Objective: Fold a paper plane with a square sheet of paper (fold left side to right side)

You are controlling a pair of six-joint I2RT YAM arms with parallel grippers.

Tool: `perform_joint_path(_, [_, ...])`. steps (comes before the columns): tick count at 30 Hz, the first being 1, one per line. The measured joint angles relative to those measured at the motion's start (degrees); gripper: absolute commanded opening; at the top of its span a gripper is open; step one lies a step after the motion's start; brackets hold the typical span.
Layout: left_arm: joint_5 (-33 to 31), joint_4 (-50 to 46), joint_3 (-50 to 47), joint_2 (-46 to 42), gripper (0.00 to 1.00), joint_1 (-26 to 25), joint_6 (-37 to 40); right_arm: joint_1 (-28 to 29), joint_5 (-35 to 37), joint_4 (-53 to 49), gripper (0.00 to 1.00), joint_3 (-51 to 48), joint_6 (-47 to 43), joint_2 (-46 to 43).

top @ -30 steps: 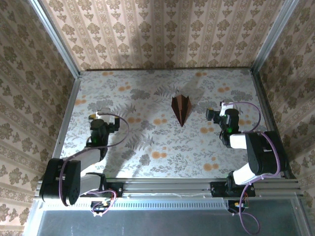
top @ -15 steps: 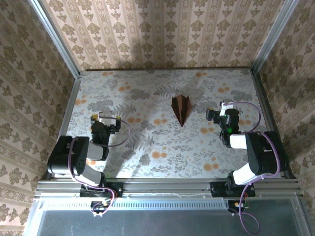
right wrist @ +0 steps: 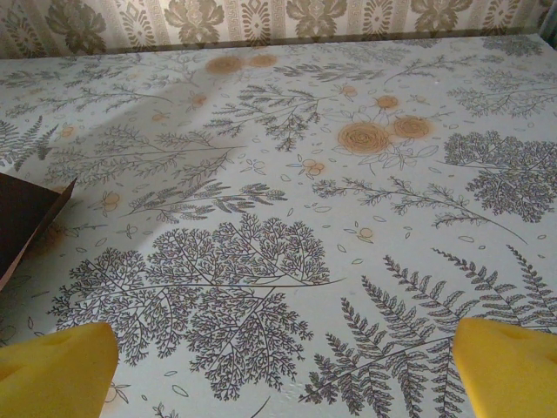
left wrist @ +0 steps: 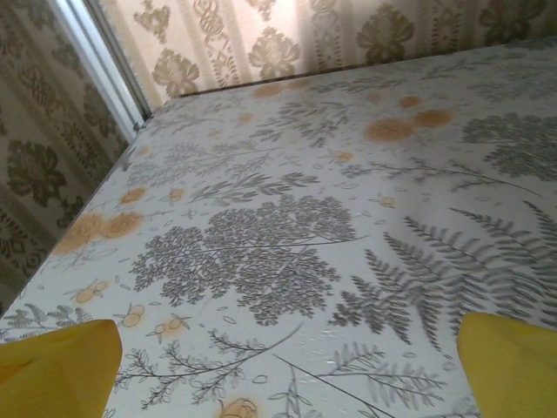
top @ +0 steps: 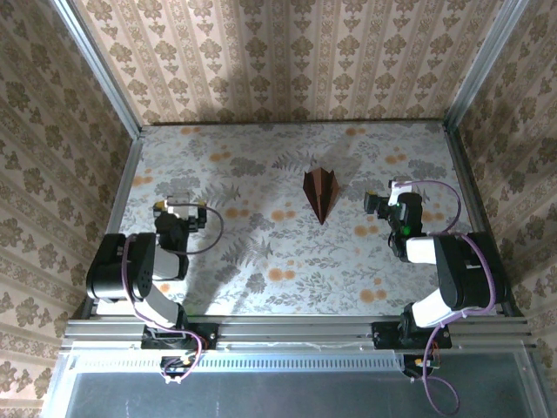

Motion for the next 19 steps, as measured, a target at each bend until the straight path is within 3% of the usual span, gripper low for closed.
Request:
perform_joint_path(5, [2.27,-8.07,6.40,-0.39,1.00,2.80,-2.54,0.11,0.02,-0.02,1.00,0.00,0.00,0.00])
perform_joint_path(19, [4.50,-12.57,6.86,-0.66,1.00,2.78,-3.41,0.11,0.02,-0.02,1.00,0.00,0.00,0.00])
